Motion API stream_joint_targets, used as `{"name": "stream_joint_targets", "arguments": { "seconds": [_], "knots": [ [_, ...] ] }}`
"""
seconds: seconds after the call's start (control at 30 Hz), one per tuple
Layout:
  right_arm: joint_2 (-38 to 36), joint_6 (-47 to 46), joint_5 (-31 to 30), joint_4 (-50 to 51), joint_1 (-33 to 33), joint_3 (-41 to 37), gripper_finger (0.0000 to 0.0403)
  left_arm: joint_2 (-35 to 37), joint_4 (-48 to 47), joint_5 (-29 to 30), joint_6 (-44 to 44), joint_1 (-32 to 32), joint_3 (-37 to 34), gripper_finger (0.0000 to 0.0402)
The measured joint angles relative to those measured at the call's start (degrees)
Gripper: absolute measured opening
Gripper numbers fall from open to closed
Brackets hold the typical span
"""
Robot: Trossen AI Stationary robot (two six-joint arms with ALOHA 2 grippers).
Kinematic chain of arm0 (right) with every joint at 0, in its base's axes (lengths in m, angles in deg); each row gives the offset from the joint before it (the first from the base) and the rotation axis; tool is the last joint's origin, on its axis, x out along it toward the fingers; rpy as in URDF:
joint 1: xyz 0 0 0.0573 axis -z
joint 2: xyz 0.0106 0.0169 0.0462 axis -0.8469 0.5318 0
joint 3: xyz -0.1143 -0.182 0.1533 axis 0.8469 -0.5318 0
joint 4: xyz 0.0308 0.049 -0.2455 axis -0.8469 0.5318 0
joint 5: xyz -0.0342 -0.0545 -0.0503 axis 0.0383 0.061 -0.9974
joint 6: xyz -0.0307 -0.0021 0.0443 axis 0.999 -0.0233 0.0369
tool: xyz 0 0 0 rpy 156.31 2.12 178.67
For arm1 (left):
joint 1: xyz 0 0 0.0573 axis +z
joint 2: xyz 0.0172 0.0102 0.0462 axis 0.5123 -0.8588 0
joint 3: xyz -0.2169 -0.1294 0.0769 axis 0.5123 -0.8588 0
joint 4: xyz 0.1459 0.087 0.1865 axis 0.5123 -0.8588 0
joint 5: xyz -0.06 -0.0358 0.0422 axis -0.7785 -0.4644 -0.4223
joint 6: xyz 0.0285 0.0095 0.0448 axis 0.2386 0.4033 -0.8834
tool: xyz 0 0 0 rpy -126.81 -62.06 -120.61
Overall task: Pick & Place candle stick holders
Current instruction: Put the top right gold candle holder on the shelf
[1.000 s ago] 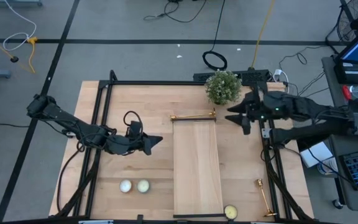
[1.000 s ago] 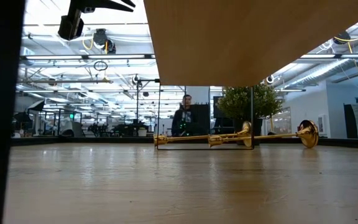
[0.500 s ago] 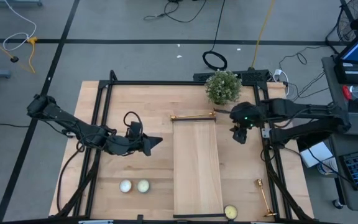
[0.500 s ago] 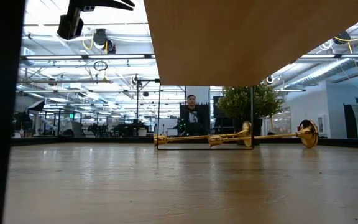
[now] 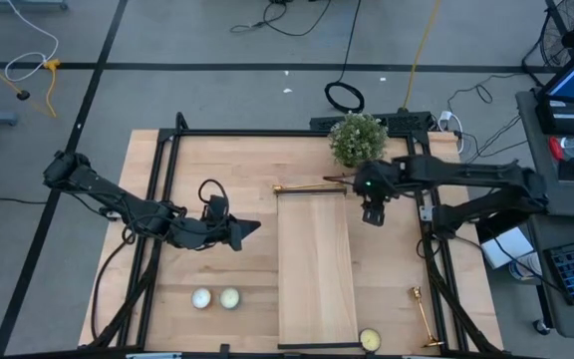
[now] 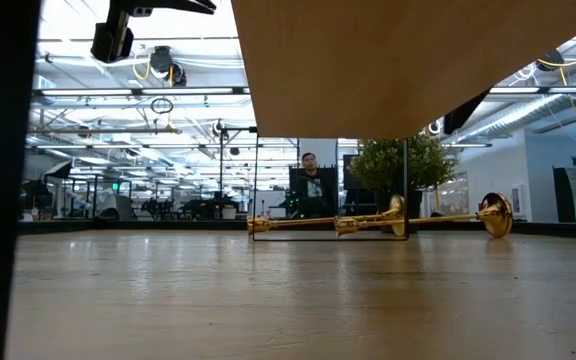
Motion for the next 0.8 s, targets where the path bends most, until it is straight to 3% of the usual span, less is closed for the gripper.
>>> {"name": "stream_joint_targets", "arguments": {
  "seconds": [0.2,0.5,0.8],
  "knots": [
    [3.57,4.89,1.85,-1.34,4.92,-0.15,0.0203,0.0,0.02,-0.59,0.0,-0.02,0.0,0.003],
    [4.98,8.23,7.34,-5.3,11.51,-5.91,0.0203,0.0,-0.05,-1.25,-0.44,-0.39,0.0,0.0004],
    [4.83,11.41,3.88,-14.12,12.62,-12.96,0.0203,0.0,-0.92,-1.09,-0.46,-0.11,0.0,0.0029]
  ]
}}
